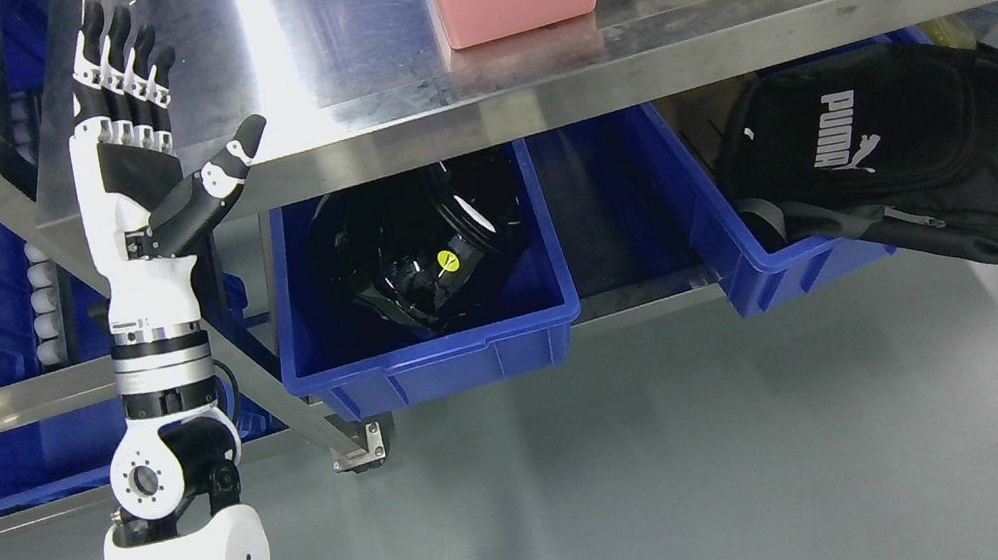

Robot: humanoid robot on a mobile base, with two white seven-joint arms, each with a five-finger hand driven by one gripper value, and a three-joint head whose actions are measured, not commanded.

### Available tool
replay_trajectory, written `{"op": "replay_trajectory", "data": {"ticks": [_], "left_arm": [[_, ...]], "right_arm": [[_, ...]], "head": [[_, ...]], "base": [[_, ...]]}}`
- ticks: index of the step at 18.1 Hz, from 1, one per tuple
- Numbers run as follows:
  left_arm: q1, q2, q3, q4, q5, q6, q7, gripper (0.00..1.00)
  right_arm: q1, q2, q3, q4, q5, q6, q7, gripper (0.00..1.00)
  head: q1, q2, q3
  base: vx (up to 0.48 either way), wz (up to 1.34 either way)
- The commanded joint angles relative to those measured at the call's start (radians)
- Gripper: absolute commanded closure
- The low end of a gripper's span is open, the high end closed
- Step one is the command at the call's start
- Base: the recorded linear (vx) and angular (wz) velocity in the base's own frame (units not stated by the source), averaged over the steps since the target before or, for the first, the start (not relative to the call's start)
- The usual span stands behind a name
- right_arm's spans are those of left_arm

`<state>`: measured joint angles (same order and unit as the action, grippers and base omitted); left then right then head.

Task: Place storage box into left shelf container
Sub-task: 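Raise the left hand up toward the pink box on the shelf top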

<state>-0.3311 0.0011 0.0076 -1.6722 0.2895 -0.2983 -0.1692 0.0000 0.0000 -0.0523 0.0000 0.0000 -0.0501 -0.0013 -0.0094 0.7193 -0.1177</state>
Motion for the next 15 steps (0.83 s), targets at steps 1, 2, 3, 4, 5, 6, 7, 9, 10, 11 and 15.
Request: {"op": "replay_trajectory", "data": {"ticks": [1, 2, 3, 4, 5, 6, 7, 9, 10, 11, 15], "left_arm": [[-0.023, 0.016, 0.003, -0.001, -0.003, 0.023, -0.009, 0.00], [-0.025, 0.016, 0.003, -0.001, -0.004, 0.024, -0.010, 0.00], [-0.032, 0.016, 0.006, -0.001, -0.004, 0.025, -0.019, 0.00], [-0.045, 0.016, 0.006, 0.000, -0.006, 0.028, -0.044, 0.00], [-0.060, 0.025, 0.006, 0.003, -0.019, 0.034, -0.088, 0.00], [-0.092, 0.026, 0.011, 0.012, -0.062, 0.072, -0.160, 0.00], [-0.136, 0.027, 0.020, 0.022, -0.105, 0.140, -0.229, 0.00], [-0.230, 0.023, 0.022, 0.043, -0.165, 0.249, -0.358, 0.00], [-0.302, 0.025, 0.015, 0.084, -0.221, 0.283, -0.419, 0.00], [-0.343, 0.028, 0.011, 0.107, -0.269, 0.287, -0.443, 0.00], [-0.502, 0.034, -0.085, 0.210, -0.463, 0.294, -0.559, 0.00]], "right_arm": [[-0.005, -0.017, 0.000, -0.017, -0.021, 0.001, 0.000, 0.00], [-0.003, -0.017, 0.000, -0.017, -0.021, 0.001, -0.002, 0.00], [-0.005, -0.017, 0.000, -0.017, -0.021, 0.001, -0.002, 0.00], [-0.003, -0.017, 0.000, -0.017, -0.021, -0.001, -0.002, 0.00], [-0.003, -0.017, 0.000, -0.017, -0.021, -0.001, 0.000, 0.00], [-0.003, -0.017, 0.000, -0.017, -0.021, 0.001, 0.000, 0.00], [-0.003, -0.017, 0.000, -0.017, -0.021, 0.001, -0.002, 0.00], [-0.003, -0.017, 0.000, -0.017, -0.021, 0.001, 0.000, 0.00], [-0.003, -0.017, 0.000, -0.017, -0.021, 0.001, 0.000, 0.00], [-0.003, -0.017, 0.000, -0.017, -0.021, 0.001, -0.002, 0.00], [-0.003, -0.017, 0.000, -0.017, -0.021, -0.001, 0.000, 0.00]], "head": [[0.0000, 0.000, 0.000], [0.0000, 0.000, 0.000], [0.0000, 0.000, 0.000], [0.0000, 0.000, 0.000], [0.0000, 0.000, 0.000], [0.0000, 0.000, 0.000], [0.0000, 0.000, 0.000], [0.0000, 0.000, 0.000], [0.0000, 0.000, 0.000], [0.0000, 0.000, 0.000], [0.0000, 0.000, 0.000]], "base": [[-0.006, -0.04], [0.000, 0.00], [0.000, 0.00], [0.000, 0.00], [0.000, 0.00], [0.000, 0.00], [0.000, 0.00], [0.000, 0.00], [0.000, 0.00], [0.000, 0.00], [0.000, 0.00]]}}
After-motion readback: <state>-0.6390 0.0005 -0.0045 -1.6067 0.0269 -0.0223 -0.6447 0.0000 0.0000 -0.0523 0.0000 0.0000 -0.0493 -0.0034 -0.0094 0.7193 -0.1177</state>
